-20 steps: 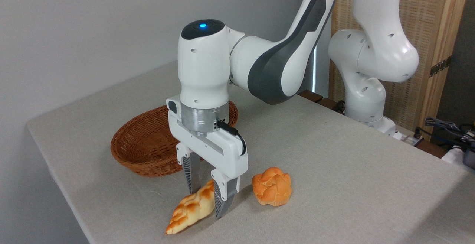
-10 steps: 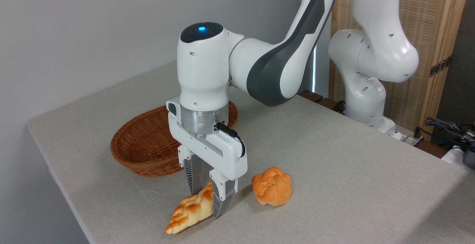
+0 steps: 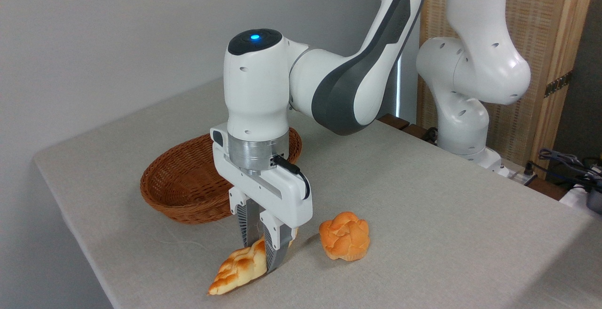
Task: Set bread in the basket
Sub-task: 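Close the gripper on the end of the braided bread loaf, then lift the braided loaf and carry it over the wicker basket, then lower the loaf into the basket and open the gripper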
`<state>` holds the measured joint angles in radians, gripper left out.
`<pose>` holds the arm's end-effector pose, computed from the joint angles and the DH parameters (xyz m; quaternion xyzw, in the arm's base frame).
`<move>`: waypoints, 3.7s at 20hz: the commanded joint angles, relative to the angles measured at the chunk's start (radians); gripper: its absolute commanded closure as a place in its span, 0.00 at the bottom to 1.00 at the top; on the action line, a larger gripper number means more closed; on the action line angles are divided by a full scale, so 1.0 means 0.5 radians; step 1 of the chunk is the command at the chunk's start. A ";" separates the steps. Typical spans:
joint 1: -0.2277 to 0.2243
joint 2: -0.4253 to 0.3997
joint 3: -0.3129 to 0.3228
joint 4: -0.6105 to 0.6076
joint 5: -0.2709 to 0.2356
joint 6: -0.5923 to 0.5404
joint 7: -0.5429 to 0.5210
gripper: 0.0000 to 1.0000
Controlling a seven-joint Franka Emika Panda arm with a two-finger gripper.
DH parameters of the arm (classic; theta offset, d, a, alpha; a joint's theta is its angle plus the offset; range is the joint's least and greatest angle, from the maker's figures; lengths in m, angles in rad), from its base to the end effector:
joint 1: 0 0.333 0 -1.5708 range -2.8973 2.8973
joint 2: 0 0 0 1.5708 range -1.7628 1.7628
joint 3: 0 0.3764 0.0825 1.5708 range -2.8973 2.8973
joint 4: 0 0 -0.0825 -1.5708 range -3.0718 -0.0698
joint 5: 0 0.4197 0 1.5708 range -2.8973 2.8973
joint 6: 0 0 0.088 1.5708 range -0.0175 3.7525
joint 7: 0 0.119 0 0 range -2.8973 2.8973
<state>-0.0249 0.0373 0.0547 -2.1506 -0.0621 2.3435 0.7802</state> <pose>0.5917 0.0160 0.4266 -0.9344 0.3468 -0.0804 0.0096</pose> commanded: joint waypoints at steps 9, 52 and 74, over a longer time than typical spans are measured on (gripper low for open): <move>0.001 0.027 0.016 -0.031 -0.026 0.032 0.032 0.59; -0.015 0.122 -0.585 0.629 -0.413 -0.800 -0.296 0.37; 0.001 0.033 -0.533 0.745 -0.152 -1.051 -0.272 0.00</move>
<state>-0.0250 0.0774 -0.2236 -1.8118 -0.2067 1.8955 0.6352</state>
